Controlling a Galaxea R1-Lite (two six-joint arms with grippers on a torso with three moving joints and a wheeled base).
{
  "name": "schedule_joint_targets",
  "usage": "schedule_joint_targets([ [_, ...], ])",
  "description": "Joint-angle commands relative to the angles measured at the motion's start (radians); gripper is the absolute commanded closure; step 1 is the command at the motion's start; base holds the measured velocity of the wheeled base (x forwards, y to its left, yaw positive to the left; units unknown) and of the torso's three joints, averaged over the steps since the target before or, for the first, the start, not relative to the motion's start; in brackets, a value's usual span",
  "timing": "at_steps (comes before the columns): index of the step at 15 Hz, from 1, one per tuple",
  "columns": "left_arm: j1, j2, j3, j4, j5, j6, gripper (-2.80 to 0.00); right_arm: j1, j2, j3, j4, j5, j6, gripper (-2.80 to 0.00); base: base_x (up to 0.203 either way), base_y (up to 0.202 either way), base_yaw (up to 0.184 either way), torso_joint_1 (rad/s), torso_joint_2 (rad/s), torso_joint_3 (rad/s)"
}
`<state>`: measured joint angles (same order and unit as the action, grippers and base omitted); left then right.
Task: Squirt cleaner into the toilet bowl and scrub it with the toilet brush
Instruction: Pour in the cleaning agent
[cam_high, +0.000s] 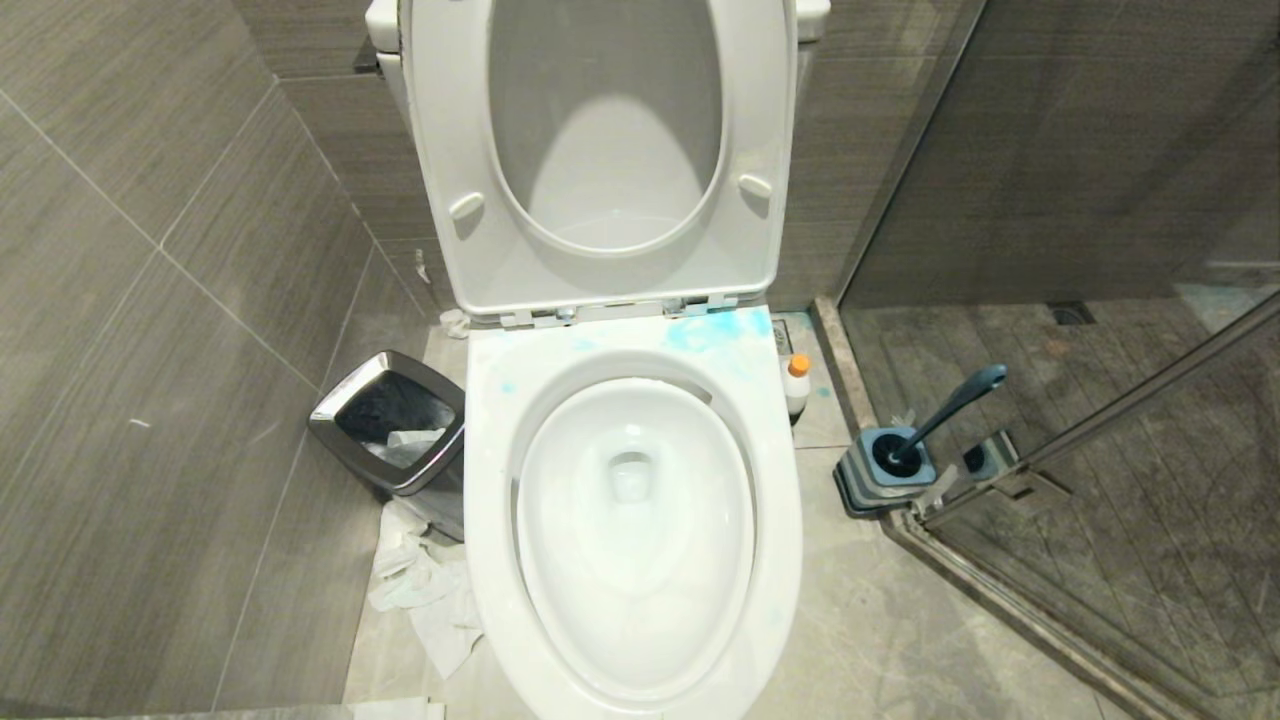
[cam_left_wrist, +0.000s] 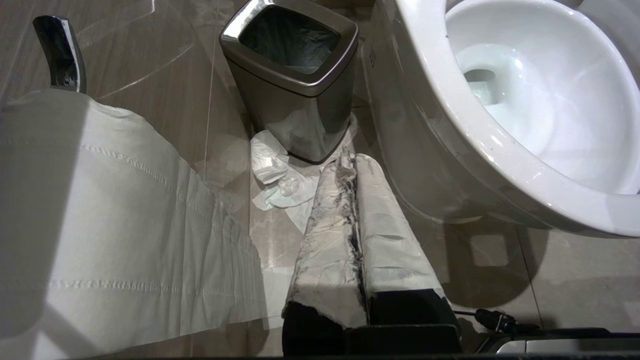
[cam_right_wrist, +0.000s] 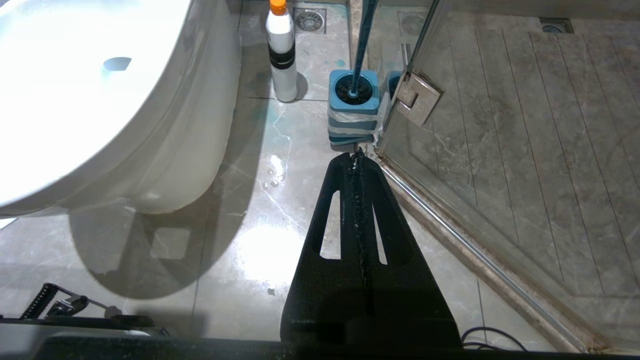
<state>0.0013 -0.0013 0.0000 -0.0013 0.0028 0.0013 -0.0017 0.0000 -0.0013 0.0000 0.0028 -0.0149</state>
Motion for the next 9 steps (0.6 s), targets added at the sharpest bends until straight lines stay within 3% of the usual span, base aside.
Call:
schedule_joint_targets([
  [1, 0.0, 0.001, 0.0, 0.0, 0.0, 0.0, 0.0, 0.0, 0.0, 0.0, 0.0, 0.0, 0.0, 0.0, 0.0, 0.0, 0.0, 0.0, 0.0, 0.0],
  [9, 0.0, 0.001, 0.0, 0.0, 0.0, 0.0, 0.0, 0.0, 0.0, 0.001, 0.0, 0.0, 0.0, 0.0, 0.0, 0.0, 0.0, 0.0, 0.0, 0.0],
])
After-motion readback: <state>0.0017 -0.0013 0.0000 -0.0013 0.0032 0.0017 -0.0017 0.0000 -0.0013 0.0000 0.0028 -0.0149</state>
